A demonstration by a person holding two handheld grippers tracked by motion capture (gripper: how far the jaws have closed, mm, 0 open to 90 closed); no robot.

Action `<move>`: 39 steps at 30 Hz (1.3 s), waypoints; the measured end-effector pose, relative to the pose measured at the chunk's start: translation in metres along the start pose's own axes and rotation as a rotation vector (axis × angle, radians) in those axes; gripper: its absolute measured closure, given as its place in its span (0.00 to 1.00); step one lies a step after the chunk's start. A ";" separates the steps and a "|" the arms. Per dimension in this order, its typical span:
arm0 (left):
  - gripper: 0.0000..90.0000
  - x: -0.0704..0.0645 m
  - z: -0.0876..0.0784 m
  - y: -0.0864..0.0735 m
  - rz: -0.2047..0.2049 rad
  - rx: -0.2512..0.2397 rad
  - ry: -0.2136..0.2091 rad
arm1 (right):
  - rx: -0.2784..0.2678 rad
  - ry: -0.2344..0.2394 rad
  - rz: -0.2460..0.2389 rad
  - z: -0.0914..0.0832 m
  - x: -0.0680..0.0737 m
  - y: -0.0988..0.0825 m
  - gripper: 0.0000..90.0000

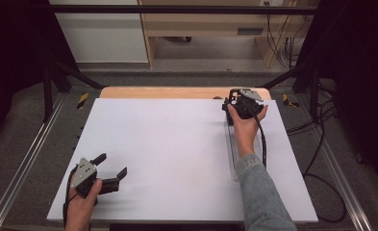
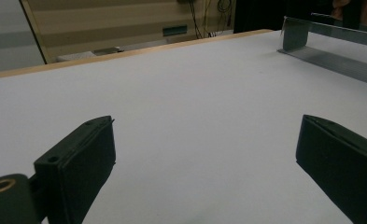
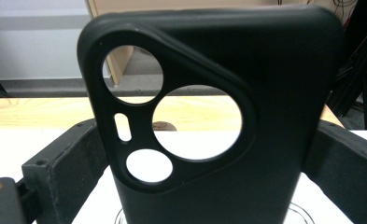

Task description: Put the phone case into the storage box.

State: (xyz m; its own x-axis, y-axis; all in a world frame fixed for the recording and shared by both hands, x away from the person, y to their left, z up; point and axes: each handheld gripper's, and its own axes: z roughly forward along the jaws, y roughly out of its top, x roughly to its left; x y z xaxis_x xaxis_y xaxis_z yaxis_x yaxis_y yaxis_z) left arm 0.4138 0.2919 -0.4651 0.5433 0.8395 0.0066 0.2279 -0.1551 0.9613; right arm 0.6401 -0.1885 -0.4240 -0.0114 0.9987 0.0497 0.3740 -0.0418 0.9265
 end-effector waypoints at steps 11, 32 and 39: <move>0.05 -0.001 -0.001 0.001 -0.004 -0.007 0.009 | 0.024 0.020 -0.040 -0.022 0.000 0.012 0.03; 0.05 -0.002 0.000 0.001 -0.006 -0.003 0.010 | 0.045 0.094 -0.026 -0.065 -0.009 0.022 0.05; 0.05 -0.003 0.000 0.002 -0.002 -0.008 0.003 | 0.051 0.118 -0.027 -0.076 -0.009 0.026 0.08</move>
State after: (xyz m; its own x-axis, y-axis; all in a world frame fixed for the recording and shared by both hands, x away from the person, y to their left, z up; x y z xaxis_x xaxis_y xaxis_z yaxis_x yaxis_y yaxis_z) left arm 0.4127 0.2885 -0.4631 0.5404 0.8414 0.0058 0.2223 -0.1494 0.9635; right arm 0.5796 -0.2004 -0.3724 -0.1300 0.9889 0.0714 0.4183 -0.0106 0.9082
